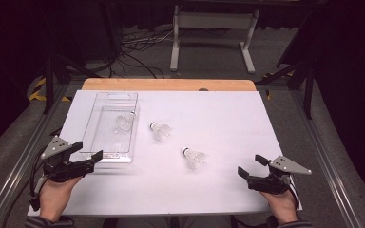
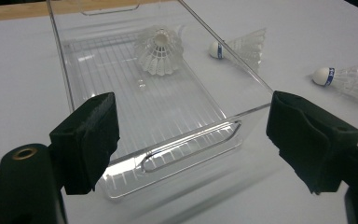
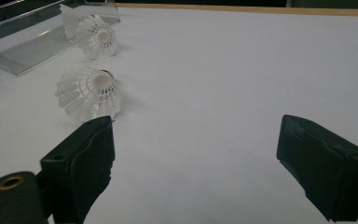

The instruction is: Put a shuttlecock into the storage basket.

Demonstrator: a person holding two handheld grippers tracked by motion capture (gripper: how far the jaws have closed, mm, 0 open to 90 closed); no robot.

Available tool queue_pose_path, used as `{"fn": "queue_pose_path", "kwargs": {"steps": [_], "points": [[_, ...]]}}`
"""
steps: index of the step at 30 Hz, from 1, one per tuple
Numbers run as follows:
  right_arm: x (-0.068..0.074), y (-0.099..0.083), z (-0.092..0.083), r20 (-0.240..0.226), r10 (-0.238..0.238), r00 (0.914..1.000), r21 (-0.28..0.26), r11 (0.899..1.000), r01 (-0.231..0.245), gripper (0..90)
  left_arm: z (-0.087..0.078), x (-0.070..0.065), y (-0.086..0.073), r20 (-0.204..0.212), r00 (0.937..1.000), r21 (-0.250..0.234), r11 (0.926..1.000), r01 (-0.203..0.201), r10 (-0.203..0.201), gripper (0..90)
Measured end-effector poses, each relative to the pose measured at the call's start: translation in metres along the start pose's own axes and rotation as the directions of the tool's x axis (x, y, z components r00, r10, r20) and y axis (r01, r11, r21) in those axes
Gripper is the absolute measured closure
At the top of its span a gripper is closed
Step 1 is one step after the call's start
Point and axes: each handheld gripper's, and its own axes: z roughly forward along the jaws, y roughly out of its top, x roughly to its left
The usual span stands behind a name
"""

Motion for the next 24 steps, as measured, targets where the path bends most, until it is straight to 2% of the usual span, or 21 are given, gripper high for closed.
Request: {"fn": "queue_pose_path", "kwargs": {"steps": [5, 15, 24], "points": [[-0.001, 0.0, -0.001, 0.005, 0.007, 1.0, -0.004, 1.0, -0.007, 12.2, 0.002, 0.0, -0.006, 0.013, 0.9999, 0.0, 1.0, -0.006, 0.006, 17.9], [-0.001, 0.0, 0.0, 0.01, 0.011, 0.9999, -0.006, 1.0, -0.01, 12.2, 0.005, 0.001, -0.021, 0.023, 0.9997, -0.035, 0.9994, 0.007, -0.006, 17.5], [-0.002, 0.0, 0.0, 0.016, 0.006, 0.9999, -0.002, 1.0, -0.006, 12.2, 0.005, -0.001, -0.027, 0.037, 0.9993, -0.029, 0.9995, 0.012, -0.011, 16.9]]}}
